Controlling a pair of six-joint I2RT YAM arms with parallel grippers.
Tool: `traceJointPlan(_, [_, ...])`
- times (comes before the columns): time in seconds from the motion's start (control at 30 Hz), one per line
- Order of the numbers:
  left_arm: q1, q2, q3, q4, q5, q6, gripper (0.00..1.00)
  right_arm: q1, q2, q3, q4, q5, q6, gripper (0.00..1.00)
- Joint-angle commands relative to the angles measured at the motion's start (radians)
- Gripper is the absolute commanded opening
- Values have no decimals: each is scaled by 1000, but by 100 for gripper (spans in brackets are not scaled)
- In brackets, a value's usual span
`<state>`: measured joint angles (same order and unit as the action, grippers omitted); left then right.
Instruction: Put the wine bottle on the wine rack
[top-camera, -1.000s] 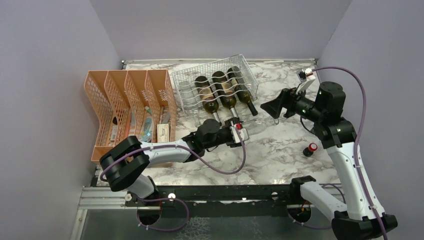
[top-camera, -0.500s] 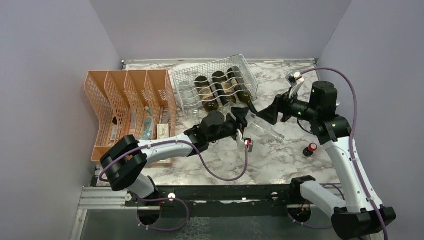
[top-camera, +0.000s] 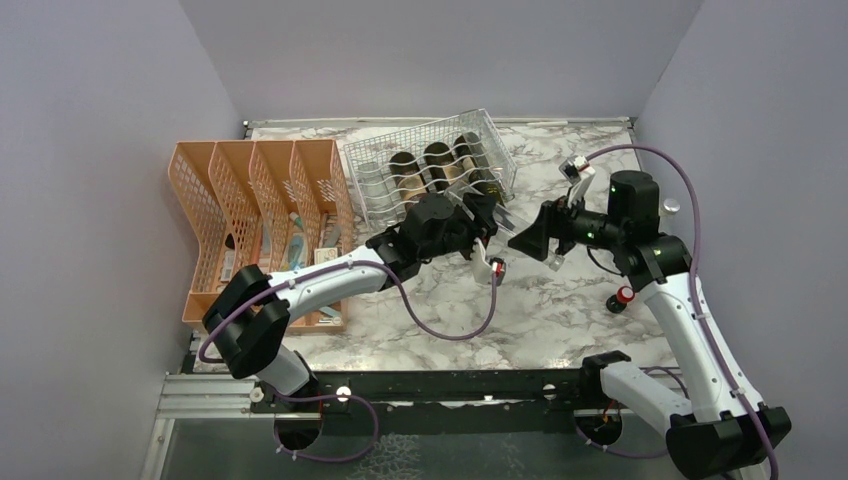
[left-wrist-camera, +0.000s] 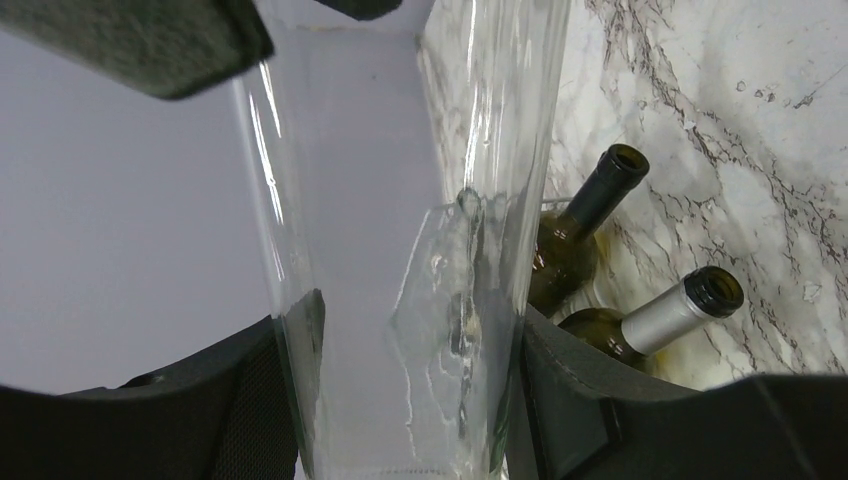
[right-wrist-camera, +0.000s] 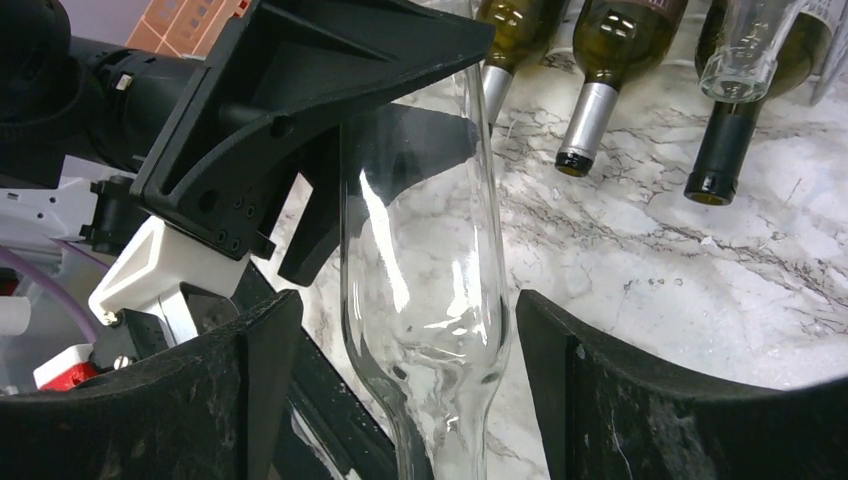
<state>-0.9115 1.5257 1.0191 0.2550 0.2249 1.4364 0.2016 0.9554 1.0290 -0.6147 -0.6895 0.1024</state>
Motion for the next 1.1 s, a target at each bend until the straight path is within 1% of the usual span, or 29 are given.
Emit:
traceJointPlan(0.0, [2,2,72,-45,77,32,0,14,2,-15,-5,-1,-19,80])
traceJointPlan(0.13, [2,3,99,-85,108,31,0,23,22,-17,2,-2,-20,77])
traceJointPlan(0.33, [1,-6,128,-142,133,26,0,34,53,-14,18,15,-10,69])
traceJointPlan(0.43, [3,-13,130,-144,139,19,0,43,54,-22,27,6,-11,68])
traceJointPlan(0.6, [13,-11,150,-161,176,-20,0,57,50,-33,22,-10,-21,71])
traceJointPlan(0.73, [20,4,197,-209,195,-61,0,75,53,-33,11,-6,-25,70])
traceJointPlan(0.8, [21,7,203,-223,195,-65,0,76,51,-33,10,9,-25,63])
traceJointPlan(0.83, [22,7,203,-223,195,-71,0,76,49,-32,12,14,-24,57])
traceJointPlan(0.93, [22,6,201,-222,194,-89,0,77,47,-18,15,29,-21,32])
traceJointPlan(0.97, [22,3,196,-214,191,-99,4,78,47,-12,18,38,-16,23])
traceJointPlan(1.0, [20,-2,181,-190,186,-113,17,77,44,-9,23,48,-11,15])
traceJointPlan(1.03, [22,-11,157,-147,180,-133,40,78,40,-5,30,56,-5,9])
traceJointPlan(1.07, [21,-21,127,-91,172,-163,50,78,34,-3,40,64,1,4])
